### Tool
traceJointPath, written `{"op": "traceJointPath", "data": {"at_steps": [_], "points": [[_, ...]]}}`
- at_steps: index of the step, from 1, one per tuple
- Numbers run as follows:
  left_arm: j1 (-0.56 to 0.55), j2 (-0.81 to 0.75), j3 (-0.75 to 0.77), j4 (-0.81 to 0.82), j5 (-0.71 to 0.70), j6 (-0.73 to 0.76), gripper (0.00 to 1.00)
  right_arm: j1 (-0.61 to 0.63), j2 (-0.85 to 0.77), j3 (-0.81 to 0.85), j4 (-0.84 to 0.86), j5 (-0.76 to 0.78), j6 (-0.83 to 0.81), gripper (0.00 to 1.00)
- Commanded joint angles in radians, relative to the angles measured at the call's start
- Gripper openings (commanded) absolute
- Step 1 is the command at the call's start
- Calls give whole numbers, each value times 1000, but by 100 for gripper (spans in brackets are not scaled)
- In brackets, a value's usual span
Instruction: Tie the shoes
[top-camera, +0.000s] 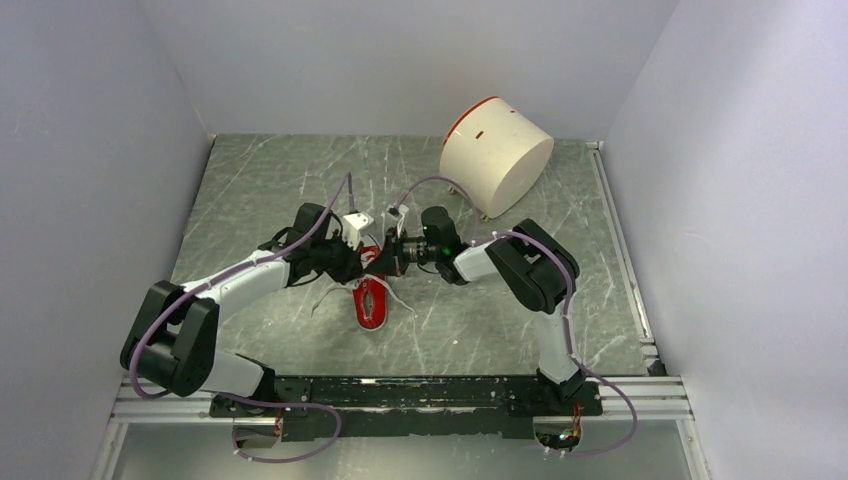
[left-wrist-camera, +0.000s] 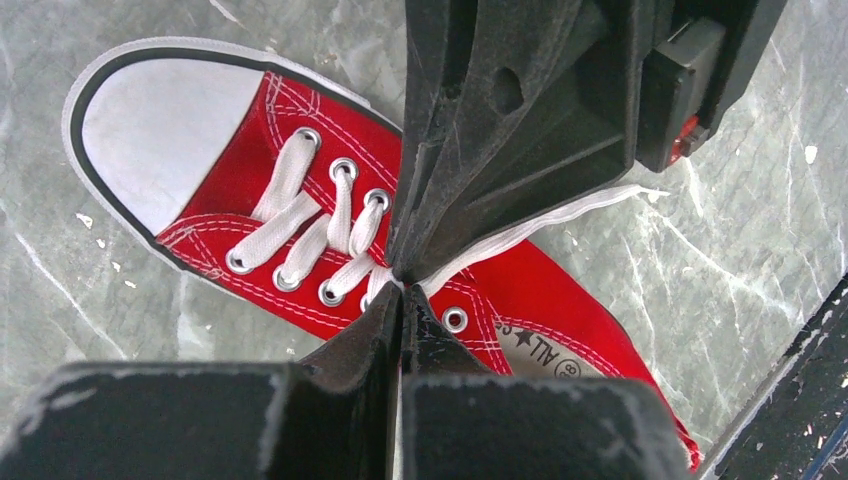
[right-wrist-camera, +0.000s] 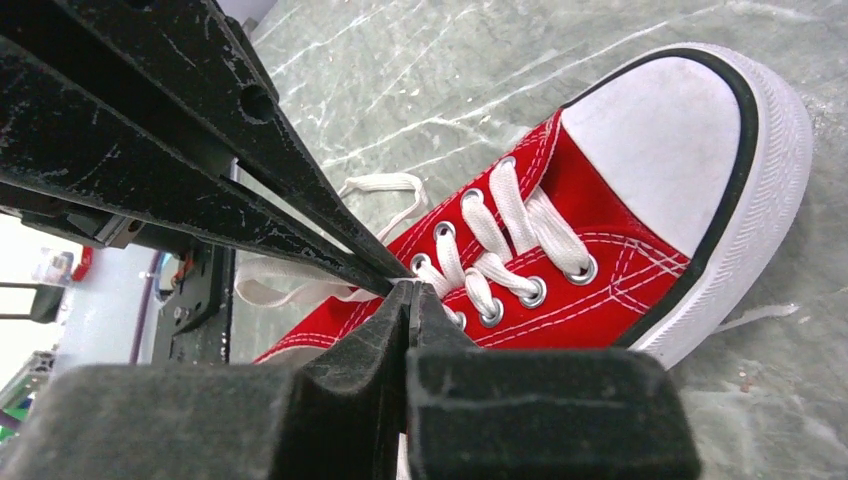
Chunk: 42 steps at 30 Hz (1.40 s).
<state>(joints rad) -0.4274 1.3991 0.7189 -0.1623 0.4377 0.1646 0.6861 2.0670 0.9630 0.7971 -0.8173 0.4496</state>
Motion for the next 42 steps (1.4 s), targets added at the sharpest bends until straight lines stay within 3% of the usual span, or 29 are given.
{"op": "traceJointPath", "data": {"at_steps": [1,6,10,23,28,31,33,36,42], "points": [[6,-19,18,43,37,-4,5,18,11,-7,106,9,43,0],[9,-23,14,42,-8,-56,5,12,-65,-72,119,104,17,0],[28,-27,-9,48,3,-83,15,10,-71,-85,122,103,20,0],[56,-33,-23,59,72,-95,35,7,-68,-78,111,96,23,0],[60,-41,-5,35,65,-105,32,7,-75,-59,45,102,-19,0],[66,-61,21,18,46,-146,35,7,-85,-49,2,105,-60,17],[72,-84,45,-12,4,-186,42,7,-95,-37,-36,109,-108,23],[84,-106,75,-79,-55,-222,48,8,-105,-10,-97,104,-177,28],[86,-107,72,-141,-69,-276,49,11,-106,37,-191,89,-292,31]]}}
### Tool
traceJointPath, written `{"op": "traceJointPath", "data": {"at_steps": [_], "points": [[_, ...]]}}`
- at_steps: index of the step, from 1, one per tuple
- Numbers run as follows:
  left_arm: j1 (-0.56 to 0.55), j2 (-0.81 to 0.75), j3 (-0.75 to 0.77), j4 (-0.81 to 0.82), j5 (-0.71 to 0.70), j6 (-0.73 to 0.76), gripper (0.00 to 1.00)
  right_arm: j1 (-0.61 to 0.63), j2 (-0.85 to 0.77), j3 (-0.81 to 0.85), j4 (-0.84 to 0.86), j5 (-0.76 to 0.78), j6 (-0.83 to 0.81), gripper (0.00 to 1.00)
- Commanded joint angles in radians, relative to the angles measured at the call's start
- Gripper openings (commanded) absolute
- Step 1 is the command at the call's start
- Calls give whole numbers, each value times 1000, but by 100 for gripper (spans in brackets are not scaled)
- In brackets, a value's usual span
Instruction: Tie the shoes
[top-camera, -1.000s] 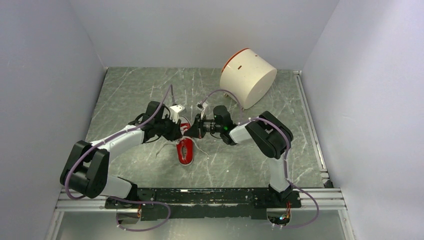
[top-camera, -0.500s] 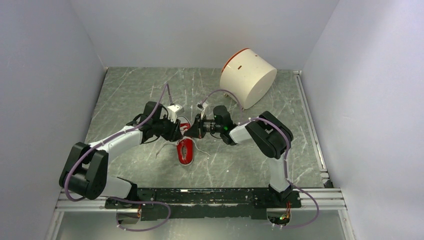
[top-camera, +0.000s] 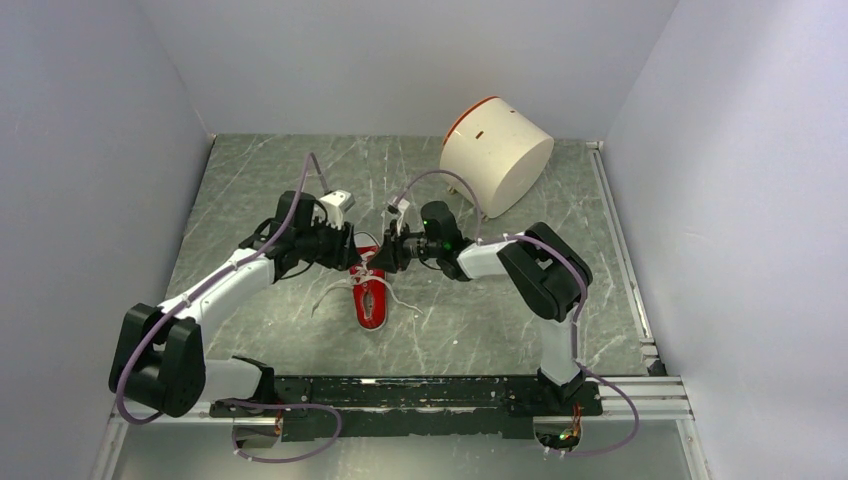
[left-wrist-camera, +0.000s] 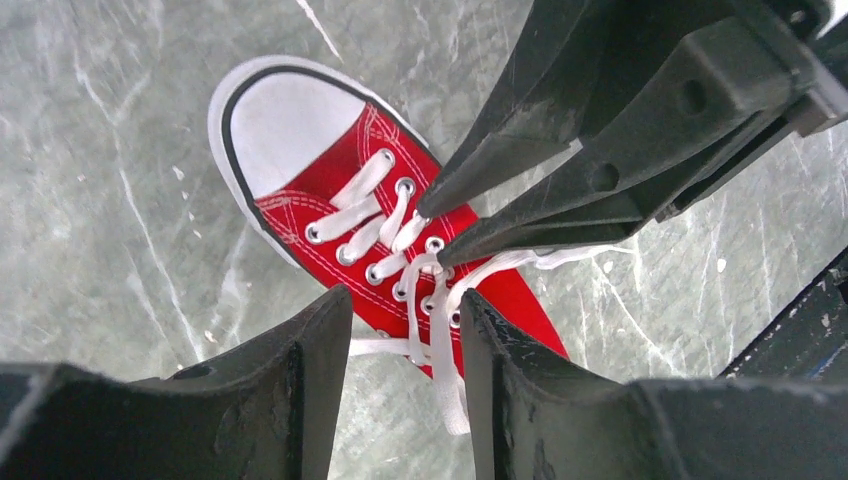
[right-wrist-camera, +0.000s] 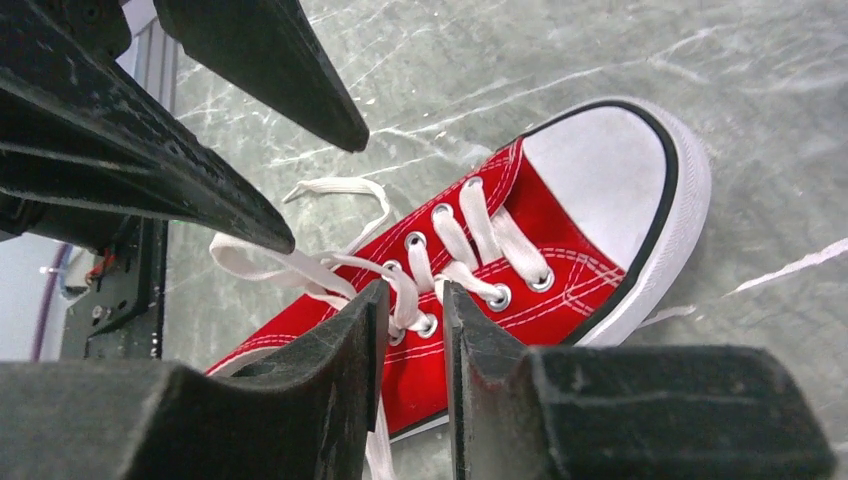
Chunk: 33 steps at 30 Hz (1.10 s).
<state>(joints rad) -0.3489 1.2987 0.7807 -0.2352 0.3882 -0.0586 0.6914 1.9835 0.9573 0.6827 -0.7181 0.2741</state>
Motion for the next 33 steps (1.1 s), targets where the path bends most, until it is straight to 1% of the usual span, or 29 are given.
{"op": "traceJointPath", "data": {"at_steps": [1,4,7,13,17,21,23,29,31,33], "points": [[8,-4,3,-70,-13,-55,48,8,-17,52,-86,-14,-130,30],[8,12,-5,-94,-3,-43,44,14,1,81,-114,-38,-157,27],[8,0,-19,-105,6,-44,39,26,15,103,-130,-44,-171,26],[8,-19,-47,-113,21,-46,28,56,30,118,-168,-24,-212,27],[8,1,-35,-133,22,-52,24,59,26,116,-185,18,-234,29],[8,10,-32,-143,27,-57,23,57,17,118,-219,61,-266,31],[8,8,-35,-144,32,-63,22,56,15,119,-234,66,-297,32],[7,8,-47,-137,48,-78,21,57,24,131,-258,53,-324,34],[8,9,-45,-138,50,-77,21,58,30,133,-261,30,-330,33],[8,11,-38,-144,51,-71,21,57,34,127,-249,24,-321,27]]}}
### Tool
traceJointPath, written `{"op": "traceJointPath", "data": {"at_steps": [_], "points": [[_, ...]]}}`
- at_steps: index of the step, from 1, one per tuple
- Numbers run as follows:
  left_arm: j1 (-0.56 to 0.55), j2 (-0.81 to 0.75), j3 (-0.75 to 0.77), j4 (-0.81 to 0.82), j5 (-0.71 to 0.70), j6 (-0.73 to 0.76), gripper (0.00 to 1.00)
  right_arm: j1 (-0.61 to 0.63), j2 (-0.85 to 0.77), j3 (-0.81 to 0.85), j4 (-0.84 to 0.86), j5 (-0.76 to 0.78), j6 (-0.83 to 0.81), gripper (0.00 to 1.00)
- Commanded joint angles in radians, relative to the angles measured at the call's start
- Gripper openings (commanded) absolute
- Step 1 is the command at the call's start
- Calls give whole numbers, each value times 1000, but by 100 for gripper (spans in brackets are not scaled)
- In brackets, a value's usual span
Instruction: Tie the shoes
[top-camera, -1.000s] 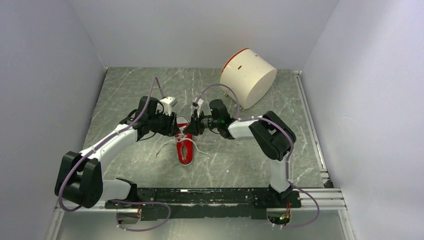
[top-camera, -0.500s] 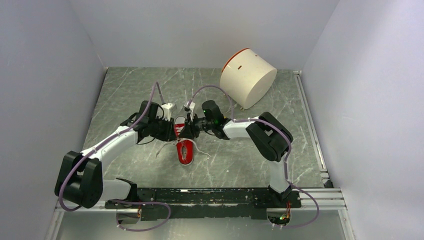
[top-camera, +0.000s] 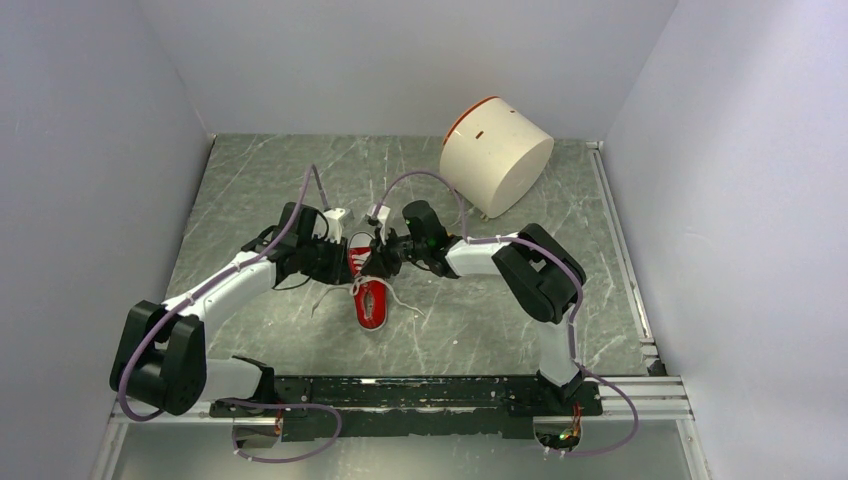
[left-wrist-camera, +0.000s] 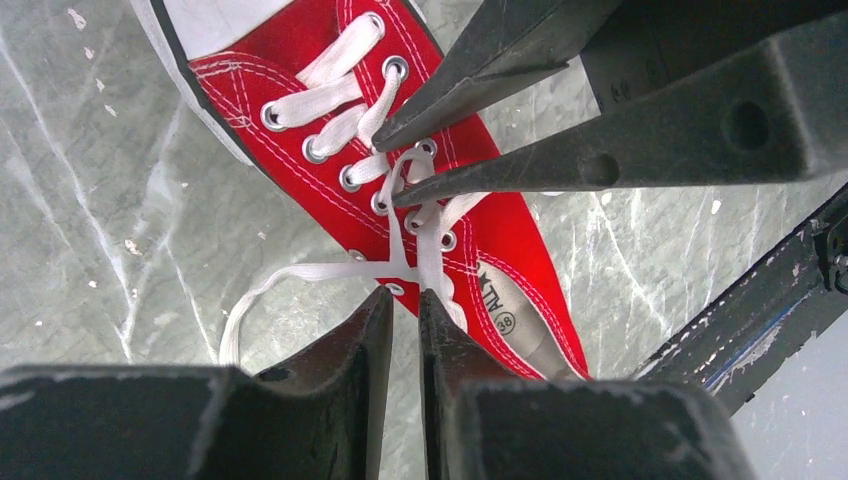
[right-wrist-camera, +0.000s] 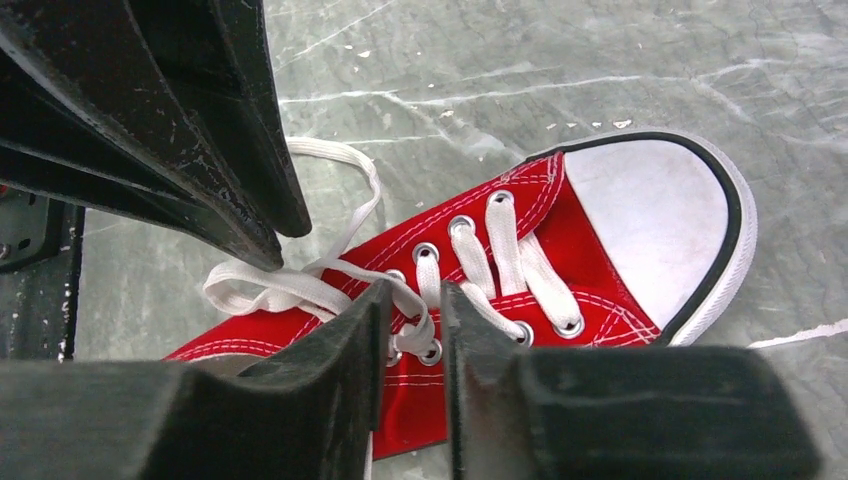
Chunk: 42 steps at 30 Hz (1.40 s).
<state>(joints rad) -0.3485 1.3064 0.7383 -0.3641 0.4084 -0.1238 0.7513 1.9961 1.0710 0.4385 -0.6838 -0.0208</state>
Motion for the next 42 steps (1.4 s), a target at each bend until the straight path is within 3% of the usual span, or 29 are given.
{"op": "traceJointPath", "data": {"at_steps": [1,4,8,13,18,26,32,33,35,36,39,42], "points": [[8,5,11,-19,30,0,22,-1,20,11,2,-13,-17,21],[8,3,34,-24,45,16,28,-5,-11,-26,71,-3,19,0],[8,3,64,-10,57,38,41,-13,-60,-60,88,13,60,0],[8,34,98,33,82,59,49,-21,-82,-89,94,13,77,0],[4,94,118,64,129,89,68,-33,-87,-101,98,6,90,0],[3,153,162,83,171,98,69,-36,-74,-96,104,-5,103,0],[5,53,159,50,106,81,71,-40,-67,-95,119,-5,124,0],[4,53,152,42,113,91,75,-42,-65,-97,128,-6,133,0],[2,67,139,37,132,107,94,-45,-64,-102,147,-11,158,0],[2,69,144,23,116,109,95,-48,-63,-103,156,-17,169,0],[2,44,153,21,79,104,92,-47,-65,-110,167,-23,186,0],[-1,102,173,14,97,111,74,-49,-62,-120,192,-32,210,2]]}}
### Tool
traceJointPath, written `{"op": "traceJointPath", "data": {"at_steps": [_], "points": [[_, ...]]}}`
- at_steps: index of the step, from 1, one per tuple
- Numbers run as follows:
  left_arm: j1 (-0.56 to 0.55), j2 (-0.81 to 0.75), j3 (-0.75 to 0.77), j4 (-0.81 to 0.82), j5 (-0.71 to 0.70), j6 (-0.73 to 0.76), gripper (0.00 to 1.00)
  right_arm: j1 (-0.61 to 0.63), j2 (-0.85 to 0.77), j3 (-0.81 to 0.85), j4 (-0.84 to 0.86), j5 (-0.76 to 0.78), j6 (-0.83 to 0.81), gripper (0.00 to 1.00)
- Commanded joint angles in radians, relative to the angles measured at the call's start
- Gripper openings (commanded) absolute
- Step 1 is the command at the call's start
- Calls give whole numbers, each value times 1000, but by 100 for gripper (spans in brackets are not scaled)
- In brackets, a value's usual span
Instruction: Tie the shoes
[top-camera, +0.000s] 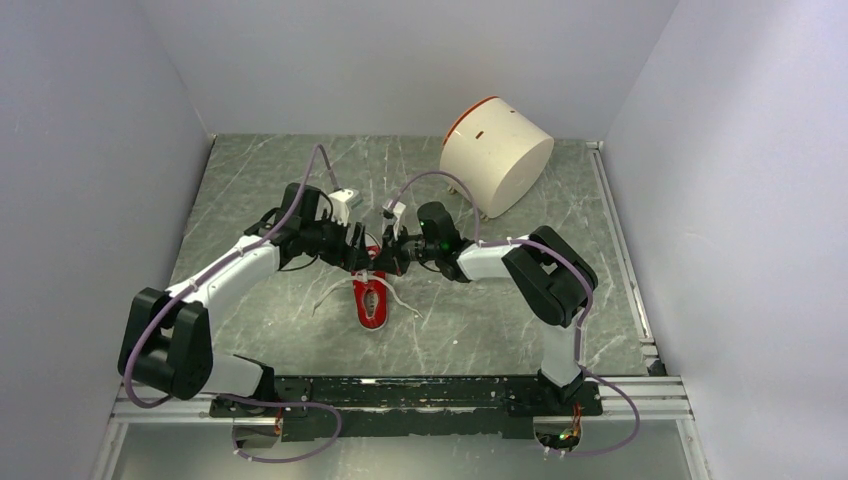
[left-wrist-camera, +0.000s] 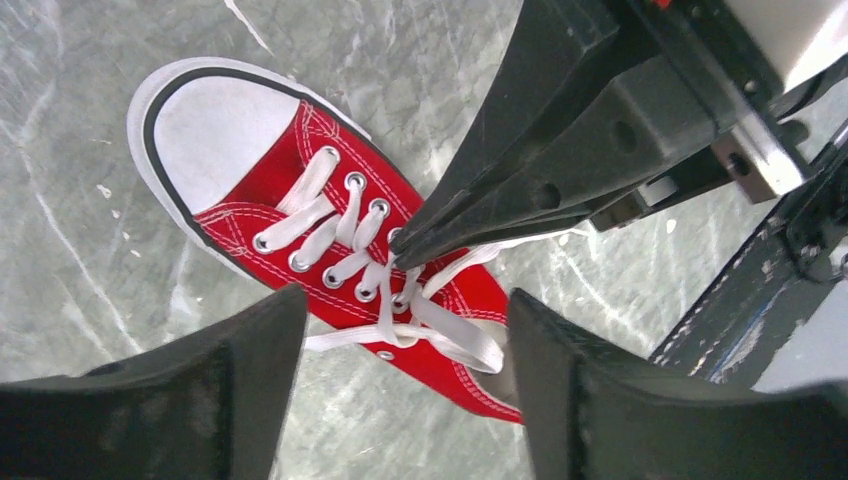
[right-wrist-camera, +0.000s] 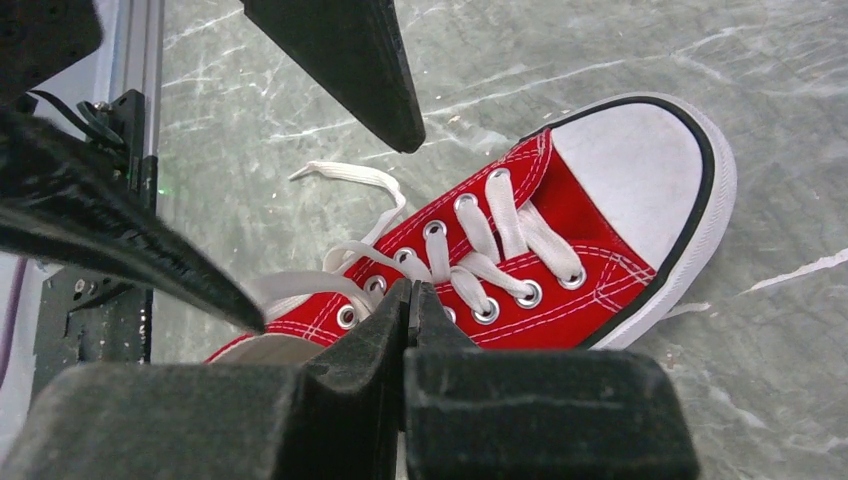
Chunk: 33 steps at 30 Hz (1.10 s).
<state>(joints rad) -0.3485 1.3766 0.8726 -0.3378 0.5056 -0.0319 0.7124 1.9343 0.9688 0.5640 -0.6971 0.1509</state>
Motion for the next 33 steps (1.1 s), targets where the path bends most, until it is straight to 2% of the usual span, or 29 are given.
{"op": "traceJointPath", "data": {"at_steps": [1,2,4,9,11,19,25,33], "points": [[-5,55,46,-16,0,20,69,-11,1,-19,69,-20,42,2],[-8,74,53,-24,-1,20,65,-11,1,-21,68,-21,42,2],[-13,95,58,-25,8,58,63,-11,-3,-23,68,-20,44,0],[-15,113,35,-19,46,86,75,-18,4,-20,58,-28,44,0],[-15,123,29,-30,43,98,76,-22,3,-20,60,-30,50,0],[-22,140,5,-41,7,131,59,-30,4,-24,71,-48,59,0],[-29,135,-18,-1,28,124,74,-30,6,-24,75,-49,64,0],[-65,155,-31,42,-42,124,66,-30,9,-21,84,-51,82,0]]}}
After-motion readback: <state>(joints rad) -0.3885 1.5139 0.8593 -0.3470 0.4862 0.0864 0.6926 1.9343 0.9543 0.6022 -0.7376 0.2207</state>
